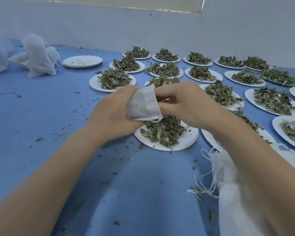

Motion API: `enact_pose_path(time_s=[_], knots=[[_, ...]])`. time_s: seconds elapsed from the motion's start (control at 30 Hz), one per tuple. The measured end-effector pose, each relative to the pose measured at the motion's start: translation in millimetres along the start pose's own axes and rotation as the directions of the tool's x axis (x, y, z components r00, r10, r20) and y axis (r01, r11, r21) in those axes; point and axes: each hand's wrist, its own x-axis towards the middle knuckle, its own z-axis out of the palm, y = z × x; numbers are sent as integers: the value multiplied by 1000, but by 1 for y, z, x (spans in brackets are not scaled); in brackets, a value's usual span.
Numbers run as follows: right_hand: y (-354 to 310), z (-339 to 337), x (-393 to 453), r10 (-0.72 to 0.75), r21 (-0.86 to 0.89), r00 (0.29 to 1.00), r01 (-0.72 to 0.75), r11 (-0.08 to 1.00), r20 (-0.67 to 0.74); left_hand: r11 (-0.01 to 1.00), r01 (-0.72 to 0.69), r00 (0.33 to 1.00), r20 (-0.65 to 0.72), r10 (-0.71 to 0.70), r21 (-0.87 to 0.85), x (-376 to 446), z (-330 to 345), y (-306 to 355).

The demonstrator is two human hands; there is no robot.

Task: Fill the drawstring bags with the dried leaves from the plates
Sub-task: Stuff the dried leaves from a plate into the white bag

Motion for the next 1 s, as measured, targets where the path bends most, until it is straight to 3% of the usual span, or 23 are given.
enact_pose_path(time_s=[0.07, 0.13, 0.27, 0.33, 0.4, 0.57, 0.73, 0.8, 0.9, 1.0], knots=[[0, -7, -2, 21, 162, 999, -28, 986, 44, 1000, 0, 1000, 16, 0, 17, 0, -2, -1], [1, -7, -3, 48, 204, 999, -44, 978, -16, 1000, 11, 1000, 22, -11, 25, 1, -3, 0], [-1, 19, 1, 79, 45, 956, -69, 997, -281, 1000, 31, 999, 32, -31, -2, -1, 0, 7], [-3, 28, 2, 60, 0, 941, -64, 998, -334, 999, 40, 999, 33, -39, -20, -1, 2, 10], [0, 26, 2, 71, -18, 962, -79, 997, -265, 999, 41, 998, 39, -40, -28, -1, 3, 10], [1, 13, 3, 60, -78, 993, -53, 996, 100, 997, 27, 1000, 16, -26, -72, -3, 2, 8], [1, 8, 0, 44, 18, 966, -50, 999, 254, 998, -39, 999, 30, 41, -58, -3, 1, 8], [-2, 3, -2, 12, 121, 987, -31, 992, 158, 998, -49, 999, 22, 50, -26, -2, -1, 7], [5, -7, -3, 78, 220, 991, -53, 974, -109, 998, -11, 1000, 11, 10, 59, 0, -7, 1], [14, -11, -2, 102, -109, 987, -115, 987, -121, 992, 45, 999, 23, -48, 114, 1, -11, -7]])
